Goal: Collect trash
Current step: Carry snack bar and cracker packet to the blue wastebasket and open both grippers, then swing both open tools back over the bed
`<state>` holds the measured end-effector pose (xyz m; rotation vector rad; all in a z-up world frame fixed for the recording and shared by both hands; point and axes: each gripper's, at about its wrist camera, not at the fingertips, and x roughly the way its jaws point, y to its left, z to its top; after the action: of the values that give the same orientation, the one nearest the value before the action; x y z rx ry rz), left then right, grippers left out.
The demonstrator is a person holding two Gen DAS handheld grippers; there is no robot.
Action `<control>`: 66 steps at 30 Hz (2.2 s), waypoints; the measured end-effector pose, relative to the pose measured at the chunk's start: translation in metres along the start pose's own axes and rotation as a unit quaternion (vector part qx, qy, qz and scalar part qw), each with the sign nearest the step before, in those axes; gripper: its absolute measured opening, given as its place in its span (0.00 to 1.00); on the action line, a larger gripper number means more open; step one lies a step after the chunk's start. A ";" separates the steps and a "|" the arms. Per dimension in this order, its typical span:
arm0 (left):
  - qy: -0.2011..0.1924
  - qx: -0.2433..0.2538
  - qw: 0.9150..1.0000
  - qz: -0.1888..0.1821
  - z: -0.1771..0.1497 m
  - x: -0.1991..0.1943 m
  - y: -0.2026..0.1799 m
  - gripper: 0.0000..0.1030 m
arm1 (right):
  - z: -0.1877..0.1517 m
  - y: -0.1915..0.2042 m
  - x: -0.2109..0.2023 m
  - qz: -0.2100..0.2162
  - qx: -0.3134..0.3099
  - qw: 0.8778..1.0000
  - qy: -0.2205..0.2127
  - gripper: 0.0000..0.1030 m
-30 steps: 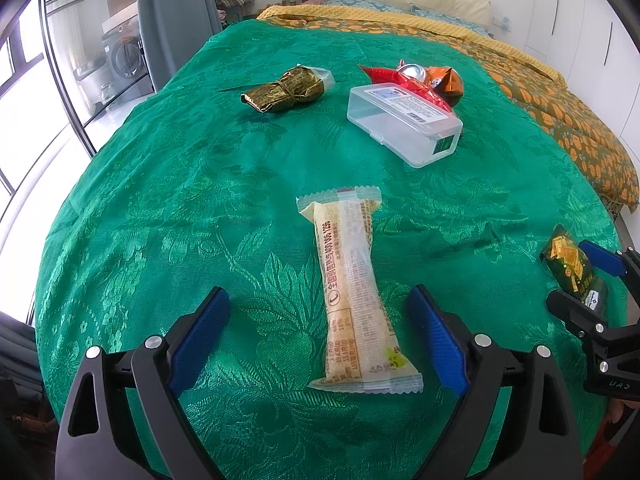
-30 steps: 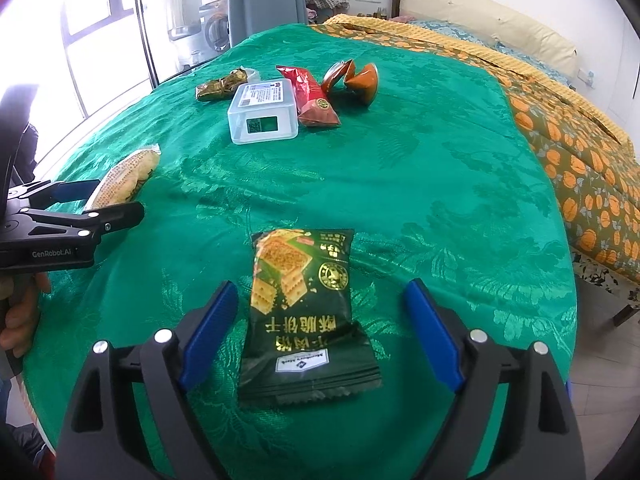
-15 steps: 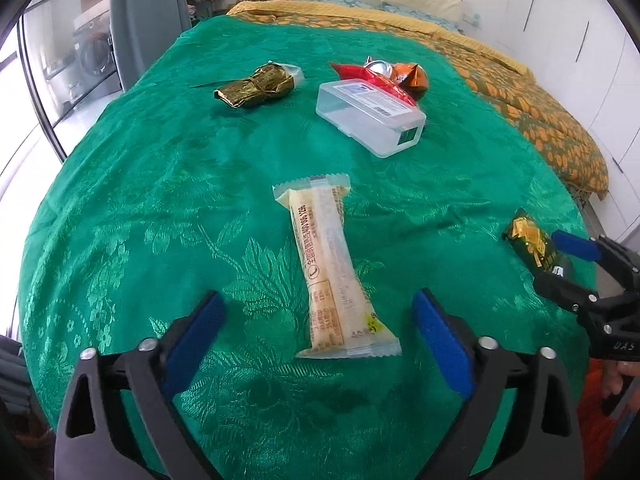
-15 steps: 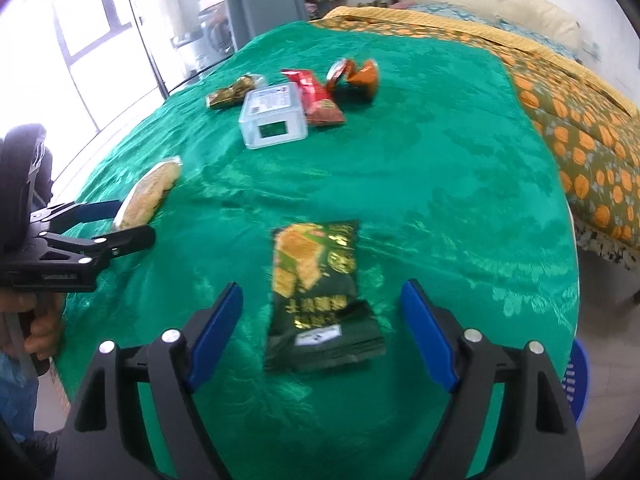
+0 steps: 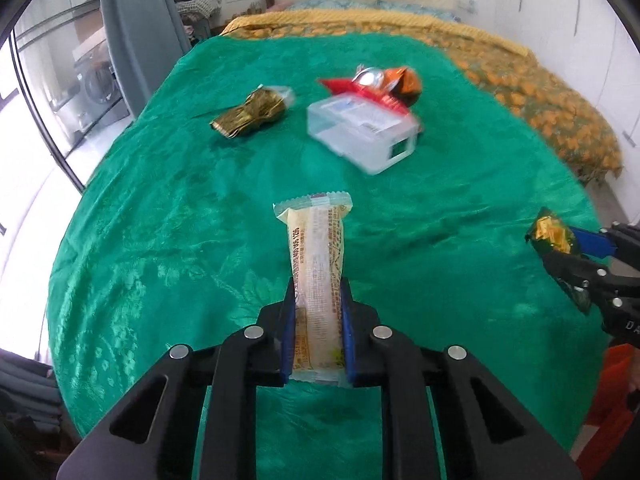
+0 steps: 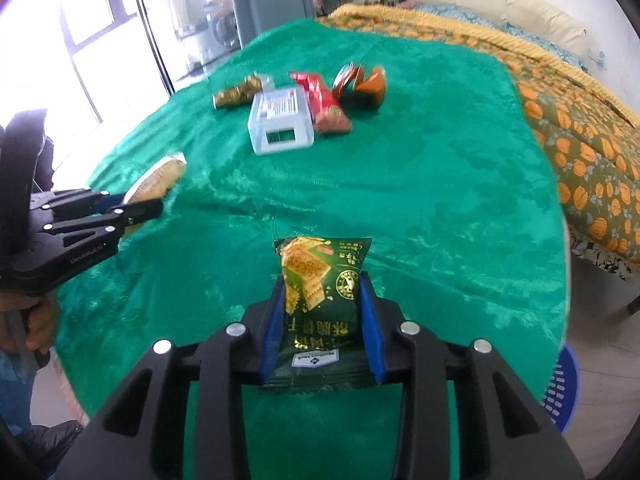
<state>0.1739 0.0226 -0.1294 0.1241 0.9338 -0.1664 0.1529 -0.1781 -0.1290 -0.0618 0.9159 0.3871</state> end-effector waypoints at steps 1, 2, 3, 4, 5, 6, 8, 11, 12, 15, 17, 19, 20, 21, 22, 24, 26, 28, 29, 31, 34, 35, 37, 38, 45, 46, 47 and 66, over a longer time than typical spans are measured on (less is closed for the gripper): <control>-0.005 -0.003 1.000 -0.012 0.000 -0.006 -0.003 0.17 | -0.002 -0.003 -0.006 0.003 0.003 1.000 -0.005 0.33; -0.008 -0.004 1.000 -0.021 0.001 -0.009 -0.006 0.16 | -0.004 -0.008 -0.012 0.009 0.008 1.000 -0.009 0.33; -0.012 -0.007 0.999 -0.034 0.002 -0.014 -0.012 0.16 | -0.004 -0.011 -0.016 0.012 0.014 1.000 -0.011 0.33; -0.015 -0.008 0.999 -0.049 0.004 -0.020 -0.019 0.16 | -0.006 -0.019 -0.022 0.016 0.022 1.000 -0.014 0.33; -0.016 -0.007 0.998 -0.059 0.005 -0.022 -0.025 0.16 | -0.007 -0.024 -0.026 0.018 0.027 0.999 -0.016 0.33; -0.017 -0.004 0.997 -0.074 0.006 -0.026 -0.036 0.16 | -0.009 -0.035 -0.033 0.020 0.037 0.999 -0.019 0.33; -0.015 0.010 0.995 -0.100 0.008 -0.031 -0.059 0.16 | -0.013 -0.056 -0.046 0.016 0.056 0.998 -0.022 0.33; -0.010 0.042 0.989 -0.139 0.011 -0.035 -0.106 0.16 | -0.021 -0.107 -0.069 -0.021 0.088 0.996 -0.026 0.33; -0.008 0.054 0.987 -0.153 0.011 -0.037 -0.125 0.16 | -0.025 -0.120 -0.075 -0.035 0.094 0.995 -0.026 0.33; 0.003 0.080 0.978 -0.194 0.014 -0.037 -0.177 0.16 | -0.040 -0.168 -0.095 -0.074 0.122 0.989 -0.026 0.33; 0.011 0.097 0.972 -0.215 0.017 -0.036 -0.212 0.16 | -0.052 -0.196 -0.101 -0.091 0.145 0.985 -0.022 0.33; 0.016 0.117 0.966 -0.231 0.018 -0.035 -0.252 0.17 | -0.073 -0.228 -0.105 -0.113 0.177 0.978 -0.020 0.33; 0.018 0.124 0.964 -0.234 0.018 -0.033 -0.265 0.17 | -0.085 -0.241 -0.105 -0.122 0.193 0.973 -0.020 0.33; 0.023 0.133 0.962 -0.237 0.018 -0.028 -0.284 0.17 | -0.094 -0.251 -0.104 -0.127 0.206 0.970 -0.019 0.33; 0.028 0.139 0.961 -0.239 0.018 -0.024 -0.298 0.17 | -0.103 -0.261 -0.103 -0.130 0.220 0.967 -0.016 0.33; 0.045 0.148 0.957 -0.245 0.019 -0.008 -0.330 0.17 | -0.115 -0.279 -0.102 -0.132 0.250 0.959 -0.012 0.33; 0.055 0.155 0.955 -0.247 0.018 0.007 -0.354 0.17 | -0.118 -0.292 -0.108 -0.137 0.257 0.956 -0.019 0.33; 0.066 0.156 0.953 -0.251 0.017 0.022 -0.376 0.17 | -0.119 -0.298 -0.113 -0.144 0.258 0.955 -0.024 0.33; 0.072 0.156 0.952 -0.252 0.017 0.031 -0.388 0.17 | -0.121 -0.302 -0.115 -0.146 0.262 0.954 -0.026 0.33; 0.077 0.158 0.952 -0.251 0.018 0.042 -0.403 0.17 | -0.126 -0.313 -0.118 -0.146 0.274 0.950 -0.027 0.33; 0.081 0.161 0.952 -0.248 0.017 0.059 -0.419 0.18 | -0.132 -0.325 -0.120 -0.150 0.285 0.946 -0.027 0.33; 0.082 0.161 0.952 -0.247 0.017 0.065 -0.425 0.19 | -0.133 -0.328 -0.119 -0.151 0.287 0.946 -0.027 0.33; 0.084 0.164 0.952 -0.243 0.017 0.081 -0.437 0.25 | -0.137 -0.336 -0.119 -0.150 0.296 0.943 -0.028 0.36; 0.084 0.166 0.953 -0.241 0.018 0.086 -0.440 0.44 | -0.139 -0.340 -0.119 -0.152 0.301 0.941 -0.027 0.49; 0.066 0.142 0.961 -0.229 0.031 0.088 -0.434 0.67 | -0.140 -0.343 -0.137 -0.164 0.306 0.936 -0.053 0.74; 0.057 0.140 0.961 -0.231 0.033 0.078 -0.429 0.70 | -0.139 -0.341 -0.139 -0.169 0.301 0.937 -0.056 0.74; 0.047 0.140 0.962 -0.231 0.034 0.067 -0.423 0.73 | -0.137 -0.339 -0.141 -0.173 0.295 0.938 -0.057 0.74; -0.026 0.040 0.996 -0.072 -0.007 -0.028 -0.147 0.88 | -0.072 -0.145 -0.080 -0.140 0.082 0.984 -0.069 0.82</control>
<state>0.1233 -0.1175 -0.1156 0.1249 0.8856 -0.3395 0.1055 -0.3522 -0.1270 -0.0121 0.7868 0.0538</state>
